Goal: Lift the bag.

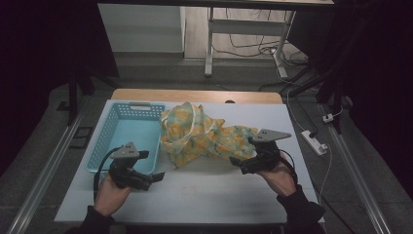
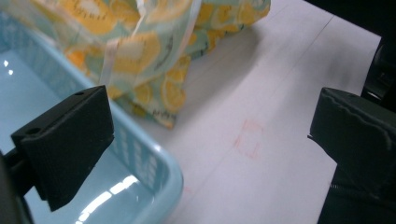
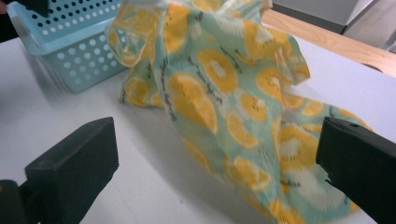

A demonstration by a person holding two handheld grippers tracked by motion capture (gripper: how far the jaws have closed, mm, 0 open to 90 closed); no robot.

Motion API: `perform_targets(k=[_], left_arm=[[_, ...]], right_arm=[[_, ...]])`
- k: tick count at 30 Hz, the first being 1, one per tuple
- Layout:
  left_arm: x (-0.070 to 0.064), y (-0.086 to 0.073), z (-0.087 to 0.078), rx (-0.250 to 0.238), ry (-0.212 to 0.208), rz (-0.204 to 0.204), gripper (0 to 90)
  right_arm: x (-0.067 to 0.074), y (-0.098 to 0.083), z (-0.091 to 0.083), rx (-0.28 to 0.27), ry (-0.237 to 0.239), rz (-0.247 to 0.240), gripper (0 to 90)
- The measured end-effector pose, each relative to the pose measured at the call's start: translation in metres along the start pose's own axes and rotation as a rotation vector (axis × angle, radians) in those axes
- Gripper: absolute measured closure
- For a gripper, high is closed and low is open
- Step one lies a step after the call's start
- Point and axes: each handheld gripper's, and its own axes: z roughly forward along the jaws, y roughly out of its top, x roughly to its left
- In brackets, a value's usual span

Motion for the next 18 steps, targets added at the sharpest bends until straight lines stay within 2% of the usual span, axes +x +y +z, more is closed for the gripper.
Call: perform_targets(k=[6, 14, 18], left_arm=[[-0.002, -0.023, -0.014, -0.005, 0.046, -0.027, 0.0], [-0.001, -0.047, -0.027, -0.027, 0.058, -0.067, 0.0], [-0.003, -0.057, -0.034, -0.023, 0.081, -0.080, 0.0]], right_arm=[[-0.001, -0.016, -0.011, 0.000, -0.019, 0.024, 0.0], [0.003, -0.034, -0.024, 0.001, -0.049, 0.032, 0.0], [0.005, -0.045, -0.029, 0.004, -0.059, 0.029, 0.0]])
